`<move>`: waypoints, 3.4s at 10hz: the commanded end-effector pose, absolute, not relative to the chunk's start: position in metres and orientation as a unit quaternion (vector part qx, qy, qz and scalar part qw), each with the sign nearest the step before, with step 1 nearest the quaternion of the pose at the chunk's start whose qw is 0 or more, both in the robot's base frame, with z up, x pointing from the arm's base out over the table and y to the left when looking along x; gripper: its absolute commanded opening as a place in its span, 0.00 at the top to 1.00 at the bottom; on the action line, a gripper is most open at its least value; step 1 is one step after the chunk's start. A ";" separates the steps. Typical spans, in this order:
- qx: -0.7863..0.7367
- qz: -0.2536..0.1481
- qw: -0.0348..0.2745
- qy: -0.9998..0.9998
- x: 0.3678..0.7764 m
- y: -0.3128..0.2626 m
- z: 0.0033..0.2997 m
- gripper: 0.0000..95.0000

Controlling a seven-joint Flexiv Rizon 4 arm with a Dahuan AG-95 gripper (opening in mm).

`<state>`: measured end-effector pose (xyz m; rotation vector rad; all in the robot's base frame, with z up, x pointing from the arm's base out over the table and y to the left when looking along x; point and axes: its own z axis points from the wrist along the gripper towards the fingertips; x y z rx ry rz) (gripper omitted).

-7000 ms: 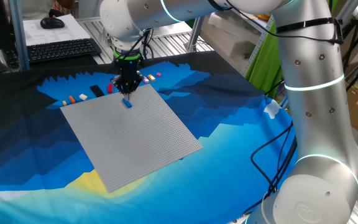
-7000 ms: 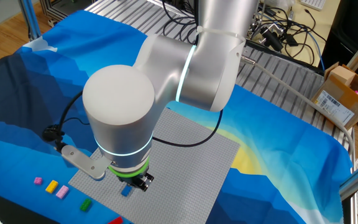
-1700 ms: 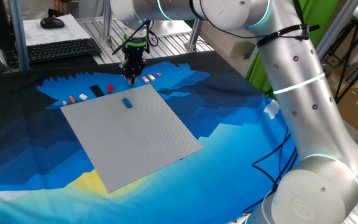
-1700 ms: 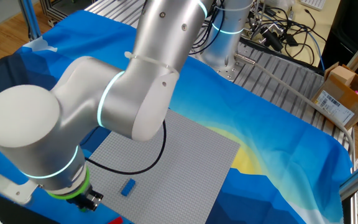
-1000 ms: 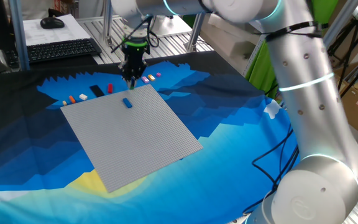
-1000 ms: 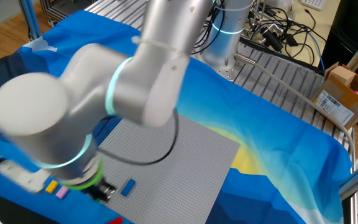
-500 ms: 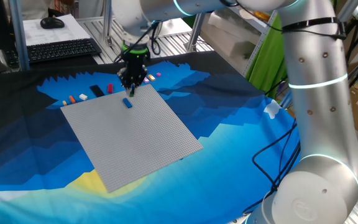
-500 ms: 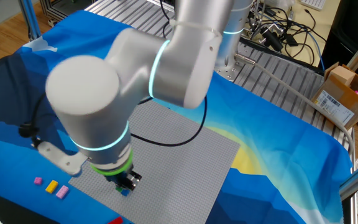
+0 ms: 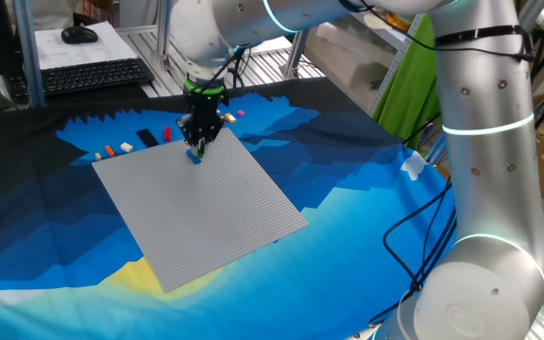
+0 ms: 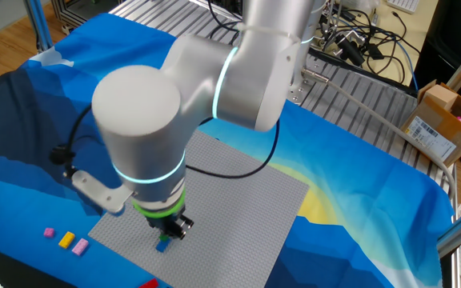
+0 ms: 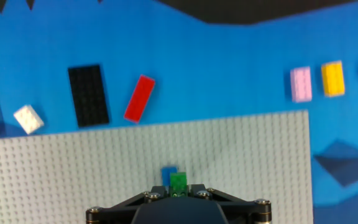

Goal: Stack small Lego blocks randomly, one at a time

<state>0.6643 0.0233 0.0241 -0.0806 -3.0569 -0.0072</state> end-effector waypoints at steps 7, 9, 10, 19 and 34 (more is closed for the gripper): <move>-0.026 -0.001 0.038 -0.999 0.667 0.026 0.018 1.00; -0.023 0.000 0.038 -0.999 0.668 0.027 0.018 1.00; -0.023 0.001 0.039 -0.999 0.669 0.027 0.019 1.00; -0.022 0.001 0.040 -0.999 0.669 0.027 0.018 1.00; -0.019 0.003 0.048 -0.999 0.663 0.029 0.019 1.00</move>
